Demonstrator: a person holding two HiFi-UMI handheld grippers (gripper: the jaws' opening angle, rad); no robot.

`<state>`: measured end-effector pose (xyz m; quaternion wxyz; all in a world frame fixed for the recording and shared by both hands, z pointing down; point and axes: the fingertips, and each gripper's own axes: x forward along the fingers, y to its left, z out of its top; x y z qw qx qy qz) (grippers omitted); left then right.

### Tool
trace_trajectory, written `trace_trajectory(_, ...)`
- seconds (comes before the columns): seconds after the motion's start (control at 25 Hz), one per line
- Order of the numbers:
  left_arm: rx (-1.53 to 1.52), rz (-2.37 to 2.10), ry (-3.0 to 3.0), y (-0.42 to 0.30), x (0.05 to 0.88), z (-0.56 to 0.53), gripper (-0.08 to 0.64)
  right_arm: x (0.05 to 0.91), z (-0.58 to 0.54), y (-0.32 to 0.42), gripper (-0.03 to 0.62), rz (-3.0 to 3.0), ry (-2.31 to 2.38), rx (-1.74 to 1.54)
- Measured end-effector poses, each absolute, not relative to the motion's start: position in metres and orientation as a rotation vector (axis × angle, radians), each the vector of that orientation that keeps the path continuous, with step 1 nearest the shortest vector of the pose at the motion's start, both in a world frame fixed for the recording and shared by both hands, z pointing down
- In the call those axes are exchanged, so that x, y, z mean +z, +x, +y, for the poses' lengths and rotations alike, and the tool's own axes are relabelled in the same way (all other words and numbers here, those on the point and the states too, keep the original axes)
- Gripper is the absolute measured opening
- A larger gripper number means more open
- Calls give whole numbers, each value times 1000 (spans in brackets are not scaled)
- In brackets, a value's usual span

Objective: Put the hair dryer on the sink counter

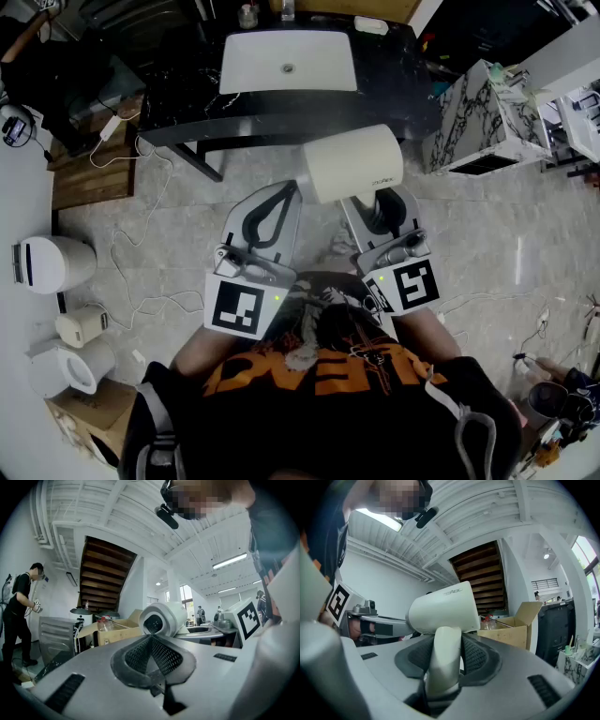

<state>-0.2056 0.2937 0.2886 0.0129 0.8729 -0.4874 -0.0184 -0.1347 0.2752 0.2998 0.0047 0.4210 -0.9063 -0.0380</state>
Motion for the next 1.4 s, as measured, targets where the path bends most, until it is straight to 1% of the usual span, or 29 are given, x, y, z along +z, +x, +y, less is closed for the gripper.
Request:
trace_trajectory(0.52,-82,-1500,2743,-225,293,292,21,300,275,-157,172,-2854,1312,-119)
trace_trajectory(0.72,-109,-1468,2744,-246,300,282,21,301,268,-173,172,-2839,1349,-116)
trace_trajectory(0.92,-127,-1428,2740,-245,306,263,21,310,258,-169,172,-2803,1373,-79)
trace_trajectory(1.12,-78,-1411,2741,-234,314,238,22,323,230,-155,172,-2802,1397,11)
trace_trajectory(1.4,-54,-1472,2722,-222,310,174,23,323,159,-153,172,-2866,1319,19)
